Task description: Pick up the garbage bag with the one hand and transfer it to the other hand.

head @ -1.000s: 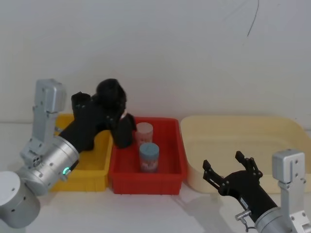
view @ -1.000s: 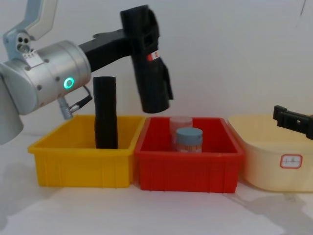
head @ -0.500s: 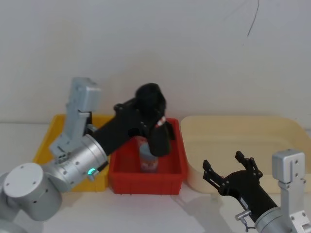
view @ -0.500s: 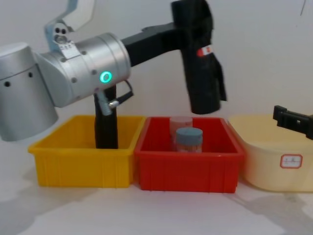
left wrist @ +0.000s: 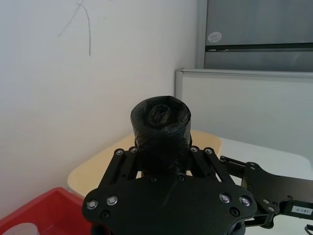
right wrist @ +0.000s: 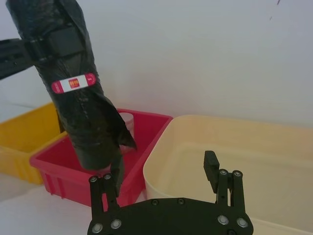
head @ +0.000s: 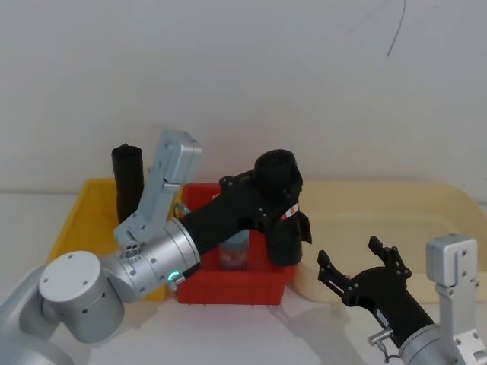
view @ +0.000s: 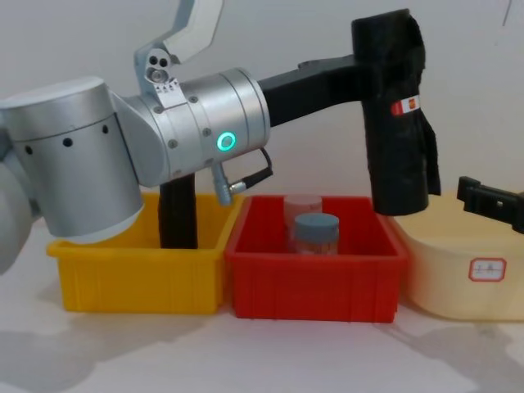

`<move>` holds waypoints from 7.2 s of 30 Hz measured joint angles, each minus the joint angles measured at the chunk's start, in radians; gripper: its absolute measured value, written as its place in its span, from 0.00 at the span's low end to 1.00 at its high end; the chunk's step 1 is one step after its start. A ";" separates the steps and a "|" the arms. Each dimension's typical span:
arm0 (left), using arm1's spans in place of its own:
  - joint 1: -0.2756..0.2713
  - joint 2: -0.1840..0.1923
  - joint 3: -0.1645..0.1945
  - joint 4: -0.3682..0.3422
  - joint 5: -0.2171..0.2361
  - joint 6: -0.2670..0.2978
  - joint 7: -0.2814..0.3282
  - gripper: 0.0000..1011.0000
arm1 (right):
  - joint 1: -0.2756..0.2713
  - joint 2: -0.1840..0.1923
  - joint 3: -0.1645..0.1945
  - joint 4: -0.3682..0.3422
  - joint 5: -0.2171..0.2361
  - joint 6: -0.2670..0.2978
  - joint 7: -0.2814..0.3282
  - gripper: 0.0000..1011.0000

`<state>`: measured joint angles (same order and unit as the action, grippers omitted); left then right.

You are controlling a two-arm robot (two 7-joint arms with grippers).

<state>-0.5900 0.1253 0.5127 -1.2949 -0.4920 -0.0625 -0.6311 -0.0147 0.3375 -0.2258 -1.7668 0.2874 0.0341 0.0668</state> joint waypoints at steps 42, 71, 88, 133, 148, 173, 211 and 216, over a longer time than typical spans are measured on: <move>-0.019 0.000 0.026 0.024 -0.003 0.001 0.014 0.38 | 0.068 0.104 -0.052 -0.041 -0.019 0.070 0.205 0.99; -0.019 0.000 0.026 0.025 -0.003 0.001 0.016 0.38 | 0.201 0.090 -0.123 0.058 -0.028 0.040 0.310 0.99; -0.019 0.000 0.026 0.025 -0.003 0.001 0.015 0.38 | 0.216 0.074 -0.103 0.118 -0.037 0.025 0.306 0.99; -0.019 0.000 0.026 0.025 -0.003 0.001 0.015 0.48 | 0.354 -0.002 -0.122 0.290 -0.002 0.029 0.310 0.52; -0.019 0.000 0.026 0.025 -0.003 0.001 0.015 0.91 | 0.354 0.006 -0.102 0.267 0.007 0.053 0.291 0.52; -0.019 0.000 0.026 0.025 -0.003 0.001 0.015 0.99 | 0.403 0.090 0.053 0.363 0.007 0.142 0.214 0.55; 0.060 0.060 -0.042 -0.043 0.045 -0.032 0.176 0.99 | 0.477 0.175 -0.020 0.253 -0.144 0.198 0.261 0.99; 0.090 0.079 -0.067 -0.064 0.064 -0.033 0.227 0.99 | 0.487 0.158 -0.051 0.241 -0.141 0.195 0.303 0.99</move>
<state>-0.5002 0.2040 0.4454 -1.3585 -0.4276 -0.0952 -0.4043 0.4725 0.4959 -0.2767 -1.5257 0.1464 0.2291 0.3697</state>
